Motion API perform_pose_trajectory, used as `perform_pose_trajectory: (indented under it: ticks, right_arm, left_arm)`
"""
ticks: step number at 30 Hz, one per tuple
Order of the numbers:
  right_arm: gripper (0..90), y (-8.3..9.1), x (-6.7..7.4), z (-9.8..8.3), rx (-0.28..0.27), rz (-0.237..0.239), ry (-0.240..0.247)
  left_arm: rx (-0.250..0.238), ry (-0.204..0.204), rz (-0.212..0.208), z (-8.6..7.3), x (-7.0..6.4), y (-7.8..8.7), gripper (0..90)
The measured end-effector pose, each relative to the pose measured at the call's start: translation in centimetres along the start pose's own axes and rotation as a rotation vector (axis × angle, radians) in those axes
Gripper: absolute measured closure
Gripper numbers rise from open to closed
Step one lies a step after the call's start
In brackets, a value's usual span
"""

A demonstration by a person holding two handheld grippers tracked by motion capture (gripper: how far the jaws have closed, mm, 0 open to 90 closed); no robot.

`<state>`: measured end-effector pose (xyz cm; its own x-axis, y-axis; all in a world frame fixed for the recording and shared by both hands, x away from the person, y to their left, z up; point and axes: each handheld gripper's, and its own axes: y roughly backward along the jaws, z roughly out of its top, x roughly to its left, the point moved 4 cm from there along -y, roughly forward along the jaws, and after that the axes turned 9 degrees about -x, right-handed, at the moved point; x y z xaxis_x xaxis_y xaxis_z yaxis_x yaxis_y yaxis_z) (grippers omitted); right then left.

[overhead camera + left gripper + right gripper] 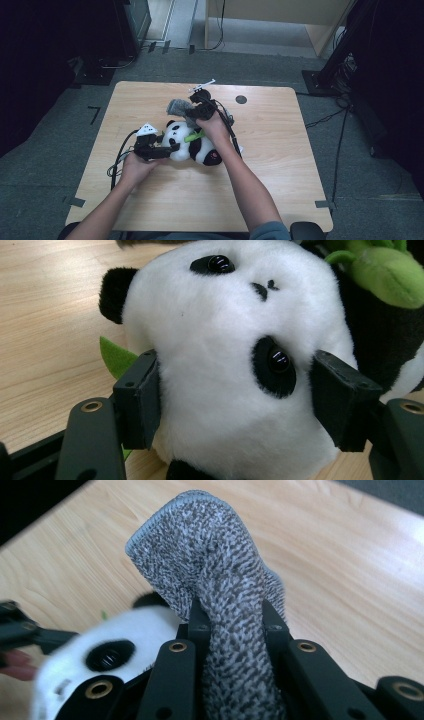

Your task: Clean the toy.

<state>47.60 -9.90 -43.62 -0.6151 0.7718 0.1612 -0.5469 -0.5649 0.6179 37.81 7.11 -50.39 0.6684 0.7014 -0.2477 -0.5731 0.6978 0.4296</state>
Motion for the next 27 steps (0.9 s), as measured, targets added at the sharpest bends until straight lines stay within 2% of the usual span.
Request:
perform_pose_trajectory:
  ticks: [4,7,8,9,12,14,17,18,20,24,27]
  right_arm:
    - [75.6,1.1,0.8,1.2,-0.041,0.013,0.013]
    - [75.5,1.6,1.9,2.0,-0.082,0.061,0.027]
    - [75.4,1.6,2.5,2.0,-0.081,0.074,0.028]
    - [75.5,1.3,3.5,1.9,-0.063,0.092,0.048]
    - [75.6,0.7,4.2,1.4,-0.043,0.110,0.055]
    - [75.6,-0.3,4.4,0.5,-0.018,0.132,0.040]
    - [75.4,-1.7,4.1,-0.9,0.035,0.134,0.039]
    - [75.4,-1.8,3.8,-1.1,0.014,0.143,0.031]
    - [75.3,-1.9,3.1,-1.2,0.012,0.154,-0.010]
    - [75.2,-1.9,1.9,-1.4,0.041,0.085,-0.005]
    - [75.1,-1.9,1.6,-1.3,0.060,0.062,-0.006]
  left_arm:
    - [-0.001,-0.004,0.003,0.0,0.0,0.0,28.9]
    - [-0.002,-0.001,0.003,0.0,0.0,0.0,28.5]
    - [-0.002,-0.003,0.004,0.0,0.0,0.0,28.4]
    - [-0.001,-0.003,0.004,0.0,0.0,0.0,28.2]
    - [-0.003,-0.003,0.009,0.0,0.0,0.0,28.0]
    - [-0.001,-0.003,0.010,0.0,0.0,0.0,27.8]
    - [-0.003,0.013,0.012,0.0,0.1,0.0,27.8]
    - [-0.005,0.017,0.011,0.0,0.2,-0.1,27.9]
    - [-0.004,0.024,0.013,0.0,0.2,-0.1,27.8]
    - [-0.004,0.031,0.015,0.2,0.1,-0.2,27.7]
    - [-0.006,0.035,0.016,0.2,0.1,-0.3,27.8]
